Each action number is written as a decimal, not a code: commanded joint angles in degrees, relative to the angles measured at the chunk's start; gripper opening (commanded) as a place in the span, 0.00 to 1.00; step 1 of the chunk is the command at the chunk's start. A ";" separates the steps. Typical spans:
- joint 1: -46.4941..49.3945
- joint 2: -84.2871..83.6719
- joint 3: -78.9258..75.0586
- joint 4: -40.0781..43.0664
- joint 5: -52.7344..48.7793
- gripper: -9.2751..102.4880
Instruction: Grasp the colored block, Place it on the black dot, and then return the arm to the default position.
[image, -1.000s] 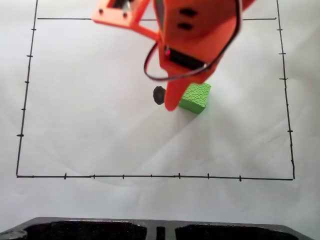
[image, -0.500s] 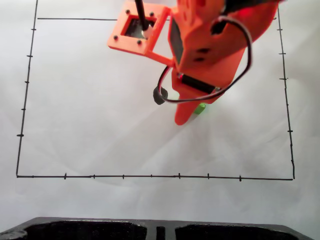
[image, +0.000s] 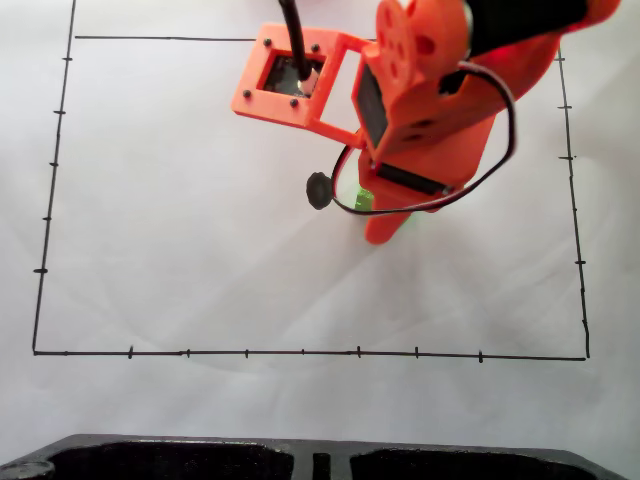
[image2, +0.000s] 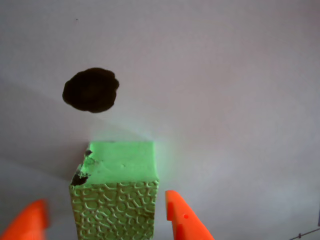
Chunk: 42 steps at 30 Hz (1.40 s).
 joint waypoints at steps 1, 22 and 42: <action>0.97 0.35 -1.41 -0.53 -0.88 0.30; 3.69 2.81 -0.97 1.14 -14.33 0.21; 15.12 13.62 -2.29 12.83 -41.92 0.19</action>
